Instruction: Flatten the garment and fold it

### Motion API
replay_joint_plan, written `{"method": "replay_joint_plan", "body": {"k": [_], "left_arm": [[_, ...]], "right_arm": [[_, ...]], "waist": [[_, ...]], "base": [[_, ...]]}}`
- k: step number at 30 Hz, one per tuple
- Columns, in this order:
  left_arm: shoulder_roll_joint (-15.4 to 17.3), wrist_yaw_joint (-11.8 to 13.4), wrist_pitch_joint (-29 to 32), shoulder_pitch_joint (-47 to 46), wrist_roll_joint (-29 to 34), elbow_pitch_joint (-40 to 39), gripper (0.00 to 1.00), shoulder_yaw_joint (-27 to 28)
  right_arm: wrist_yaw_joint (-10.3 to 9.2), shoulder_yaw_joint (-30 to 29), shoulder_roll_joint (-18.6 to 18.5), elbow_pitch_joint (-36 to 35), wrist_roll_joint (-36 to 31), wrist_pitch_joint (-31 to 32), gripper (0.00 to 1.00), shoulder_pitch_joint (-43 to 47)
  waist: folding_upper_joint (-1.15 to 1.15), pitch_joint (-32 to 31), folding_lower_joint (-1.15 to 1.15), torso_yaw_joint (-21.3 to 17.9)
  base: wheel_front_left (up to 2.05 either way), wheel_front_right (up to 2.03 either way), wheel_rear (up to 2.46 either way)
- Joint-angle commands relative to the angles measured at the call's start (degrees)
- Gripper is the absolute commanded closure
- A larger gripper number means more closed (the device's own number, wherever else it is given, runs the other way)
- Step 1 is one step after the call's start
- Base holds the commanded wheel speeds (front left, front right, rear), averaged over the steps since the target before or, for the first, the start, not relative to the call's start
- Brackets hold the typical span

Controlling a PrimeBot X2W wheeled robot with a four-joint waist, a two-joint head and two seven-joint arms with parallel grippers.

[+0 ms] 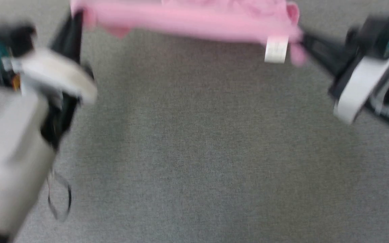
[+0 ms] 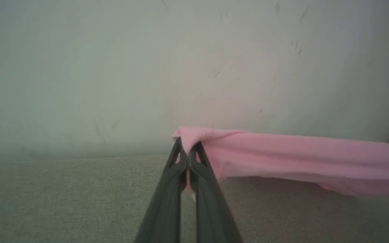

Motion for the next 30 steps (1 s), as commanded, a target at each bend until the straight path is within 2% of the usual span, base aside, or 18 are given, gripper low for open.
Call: {"method": "replay_joint_plan", "body": {"k": [1,5,10,14,18,24,30], "left_arm": [[0.96,1.22,-0.29,3.65,0.41,-1.02,1.00,1.42],[3.03,4.12,-0.30,18.85,1.97,-7.86,1.00,3.86],[4.13,8.34,-0.31,35.53,1.07,-15.81,1.00,6.29],[4.93,11.33,-0.31,46.35,0.15,-20.53,1.00,6.95],[5.56,13.09,-0.27,54.74,-1.13,-22.89,1.00,6.07],[6.44,14.38,-0.20,60.44,-1.80,-24.94,1.00,6.00],[6.80,13.28,0.46,54.35,1.61,-26.05,1.00,5.20]], "right_arm": [[-0.14,0.23,-0.90,-0.41,0.32,-0.36,1.00,2.44],[-0.14,0.94,-2.76,-4.22,0.11,0.16,1.00,11.59],[-0.14,1.09,-4.19,-8.19,-0.25,1.81,1.00,22.10],[-0.14,1.11,-4.73,-10.91,-1.11,3.39,1.00,30.29],[-0.14,1.11,-5.31,-13.45,-0.88,4.21,1.00,37.58],[-0.14,0.62,-6.65,-15.32,-0.20,3.66,1.00,44.22],[-0.14,-5.02,-5.19,-15.26,-1.09,2.07,1.00,44.21]], "waist": [[0.00,-3.89,0.01,-0.34],[0.00,-7.86,0.01,-0.56],[0.00,-12.35,0.01,-0.56],[0.00,-15.21,0.01,-0.12],[0.00,-17.96,0.01,0.43],[0.00,-19.59,0.01,1.52],[0.00,-19.05,0.01,1.71]], "base": [[0.00,0.00,0.00],[0.00,0.00,0.00],[0.00,0.00,0.00],[0.00,0.00,0.00],[0.00,0.00,0.00],[0.00,0.00,0.00],[0.00,0.00,0.00]]}}
